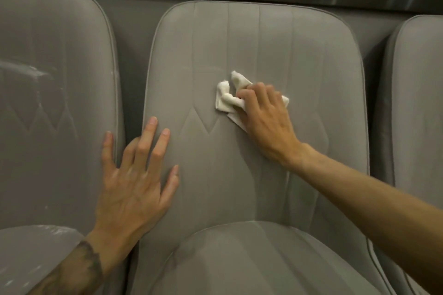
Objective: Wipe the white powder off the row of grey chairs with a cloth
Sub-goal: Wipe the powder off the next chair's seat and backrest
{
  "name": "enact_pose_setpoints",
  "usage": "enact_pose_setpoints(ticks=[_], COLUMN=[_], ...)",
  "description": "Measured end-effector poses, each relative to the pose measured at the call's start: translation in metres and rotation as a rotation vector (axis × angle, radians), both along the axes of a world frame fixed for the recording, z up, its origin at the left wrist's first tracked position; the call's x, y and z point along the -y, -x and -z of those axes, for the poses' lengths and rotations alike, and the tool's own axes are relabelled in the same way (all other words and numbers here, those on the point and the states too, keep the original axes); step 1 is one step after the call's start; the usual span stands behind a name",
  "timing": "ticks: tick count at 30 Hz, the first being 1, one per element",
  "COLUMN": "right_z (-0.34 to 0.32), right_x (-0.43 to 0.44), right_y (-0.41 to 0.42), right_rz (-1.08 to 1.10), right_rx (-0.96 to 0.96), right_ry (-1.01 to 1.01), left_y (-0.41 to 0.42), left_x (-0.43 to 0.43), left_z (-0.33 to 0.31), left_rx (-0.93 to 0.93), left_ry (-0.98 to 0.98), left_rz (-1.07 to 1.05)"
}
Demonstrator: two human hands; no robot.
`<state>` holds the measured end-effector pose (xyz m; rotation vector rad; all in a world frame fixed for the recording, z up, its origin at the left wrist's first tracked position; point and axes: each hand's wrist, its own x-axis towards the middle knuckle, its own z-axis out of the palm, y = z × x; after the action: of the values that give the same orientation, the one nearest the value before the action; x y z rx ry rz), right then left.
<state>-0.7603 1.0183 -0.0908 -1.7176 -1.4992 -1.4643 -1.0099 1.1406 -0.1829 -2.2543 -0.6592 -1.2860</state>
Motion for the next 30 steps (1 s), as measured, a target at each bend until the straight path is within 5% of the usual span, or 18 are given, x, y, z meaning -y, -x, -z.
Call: enact_pose_setpoints(ticks=[3,8,13,16,19,22,27,30], right_z=[-0.042,-0.095,-0.006,-0.053,-0.113,-0.09,0.034,-0.003], right_x=[-0.007,-0.045,-0.026,-0.022,-0.041,-0.053,-0.016,-0.009], right_y=[-0.01,-0.01,0.017,-0.001,-0.009,0.004,0.023,0.006], right_rz=[-0.004,0.174,-0.002,-0.003,0.102,0.121,-0.055,-0.075], right_rx=[0.044,-0.219,-0.004,0.127,-0.082,-0.202,0.046,0.134], right_ry=[-0.036,-0.378,-0.034,0.01,-0.246,-0.341,0.068,0.139], left_y=[0.001,-0.001,0.001,0.001,0.0,0.0,0.0,0.0], left_x=[-0.001,-0.002,-0.001,-0.002,-0.002,-0.002,-0.002,-0.003], left_z=[-0.001,0.001,0.0,-0.001,0.001,0.002,0.001,0.001], left_rx=[-0.002,-0.003,-0.009,-0.017,-0.02,-0.014,-0.017,-0.016], left_ry=[0.003,-0.002,0.0,0.004,-0.003,-0.007,0.005,-0.001], left_rz=[0.002,0.006,0.001,0.0,0.007,0.003,-0.007,-0.006])
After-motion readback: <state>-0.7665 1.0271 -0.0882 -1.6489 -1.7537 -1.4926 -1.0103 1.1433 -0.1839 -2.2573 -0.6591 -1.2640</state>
